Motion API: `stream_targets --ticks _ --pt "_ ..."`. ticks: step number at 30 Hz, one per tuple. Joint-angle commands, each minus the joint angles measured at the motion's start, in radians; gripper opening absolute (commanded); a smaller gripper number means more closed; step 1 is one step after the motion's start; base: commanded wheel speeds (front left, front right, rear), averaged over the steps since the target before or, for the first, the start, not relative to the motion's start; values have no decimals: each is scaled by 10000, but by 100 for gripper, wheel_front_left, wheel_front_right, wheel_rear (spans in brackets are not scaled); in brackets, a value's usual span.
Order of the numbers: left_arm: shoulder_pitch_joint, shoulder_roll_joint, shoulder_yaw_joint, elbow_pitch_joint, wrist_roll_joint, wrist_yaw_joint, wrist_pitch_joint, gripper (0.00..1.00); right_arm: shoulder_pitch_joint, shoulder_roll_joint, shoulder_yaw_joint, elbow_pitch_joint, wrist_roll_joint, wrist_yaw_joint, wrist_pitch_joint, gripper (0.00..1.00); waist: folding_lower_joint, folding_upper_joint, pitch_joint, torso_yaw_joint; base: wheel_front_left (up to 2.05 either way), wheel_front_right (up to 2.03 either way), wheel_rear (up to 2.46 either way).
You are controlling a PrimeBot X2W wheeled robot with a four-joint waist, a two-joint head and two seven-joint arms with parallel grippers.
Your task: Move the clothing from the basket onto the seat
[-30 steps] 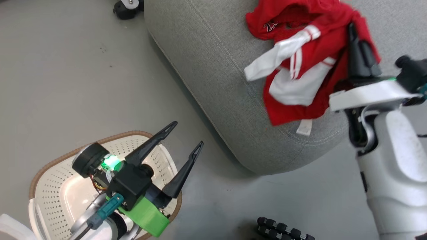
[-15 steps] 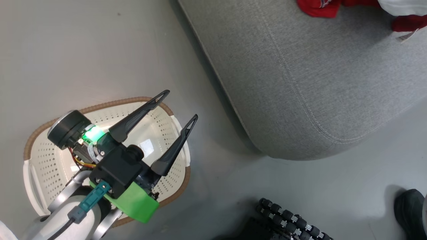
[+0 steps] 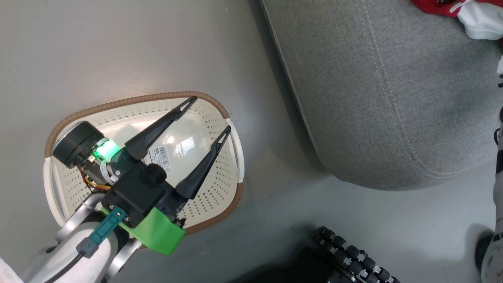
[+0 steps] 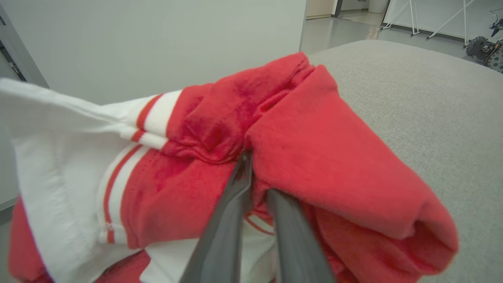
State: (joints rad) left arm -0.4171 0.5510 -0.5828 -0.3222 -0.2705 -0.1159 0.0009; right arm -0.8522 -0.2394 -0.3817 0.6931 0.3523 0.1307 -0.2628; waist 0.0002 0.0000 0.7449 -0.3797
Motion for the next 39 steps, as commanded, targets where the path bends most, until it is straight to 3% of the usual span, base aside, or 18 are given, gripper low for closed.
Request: stream_targets --ticks 1,8,21,30,39 --pt "-18 4 22 35 26 75 -118 100 309 99 -60 -115 -121 1 -28 100 -2 0 -156 -86 0 0 0" --pt "220 -216 -35 338 -94 253 -449 100 1445 645 43 -1004 -361 1 -28 100 -2 0 -848 -167 0 0 0" --pt "934 -893 599 1340 -607 1382 -1606 100 4314 1707 785 -3828 -1154 1 -30 100 -2 0 -2407 302 0 0 0" --pt "1562 -1388 1486 1975 -1168 2156 -2429 100 5802 1879 1732 -5613 -1679 1 -28 100 -2 0 -3323 1139 0 0 0" --pt "1993 -2027 2541 2657 -1464 2502 -2658 100 6673 1868 2598 -6484 -2101 -1 -28 100 -2 0 -4187 2446 0 0 0"
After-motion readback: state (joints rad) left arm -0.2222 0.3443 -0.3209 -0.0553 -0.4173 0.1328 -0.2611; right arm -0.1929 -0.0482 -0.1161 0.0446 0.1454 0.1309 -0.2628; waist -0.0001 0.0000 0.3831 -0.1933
